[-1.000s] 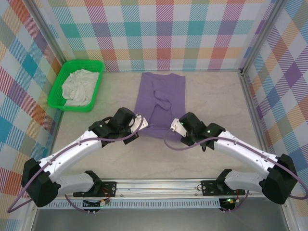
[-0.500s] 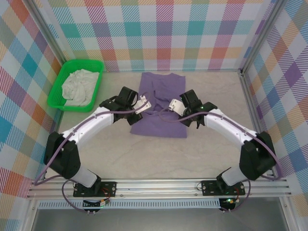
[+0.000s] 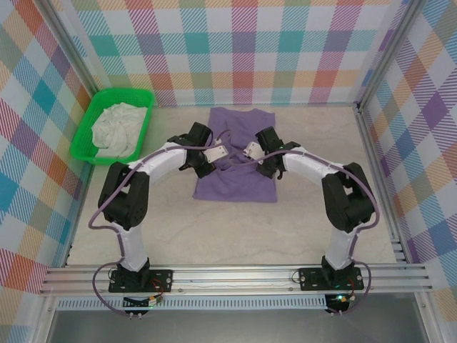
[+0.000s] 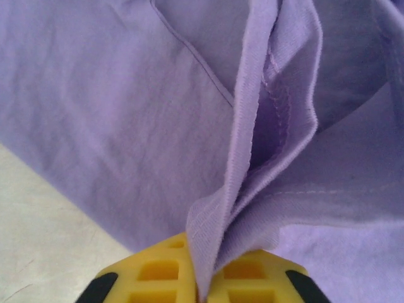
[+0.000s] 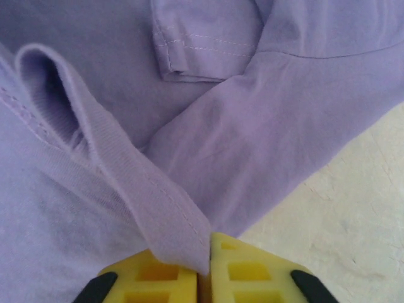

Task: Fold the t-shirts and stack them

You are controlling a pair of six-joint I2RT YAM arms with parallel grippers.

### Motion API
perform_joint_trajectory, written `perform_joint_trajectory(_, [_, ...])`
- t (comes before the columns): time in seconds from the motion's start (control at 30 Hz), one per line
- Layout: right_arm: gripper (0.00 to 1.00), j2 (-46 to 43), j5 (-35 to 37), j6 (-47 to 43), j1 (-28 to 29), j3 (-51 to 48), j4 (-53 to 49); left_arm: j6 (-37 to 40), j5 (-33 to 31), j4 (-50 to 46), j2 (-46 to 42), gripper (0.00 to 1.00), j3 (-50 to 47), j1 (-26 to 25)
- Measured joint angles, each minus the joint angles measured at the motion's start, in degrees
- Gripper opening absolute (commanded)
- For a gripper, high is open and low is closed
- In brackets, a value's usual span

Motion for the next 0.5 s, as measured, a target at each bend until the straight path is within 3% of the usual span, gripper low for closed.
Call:
perform_joint_trajectory(0.2, [0.36,3.9,2.9,3.6,-1.0,2.7,1.9,-3.0,0.1,4.5,1.4,0.4,0.1,0.2])
perform_joint_trajectory(0.5, [0.44,3.0,4.1,9.7,-3.5,4.6,4.8,-11.0,-5.6,21.1,-3.6,0.61,-6.6,1.8])
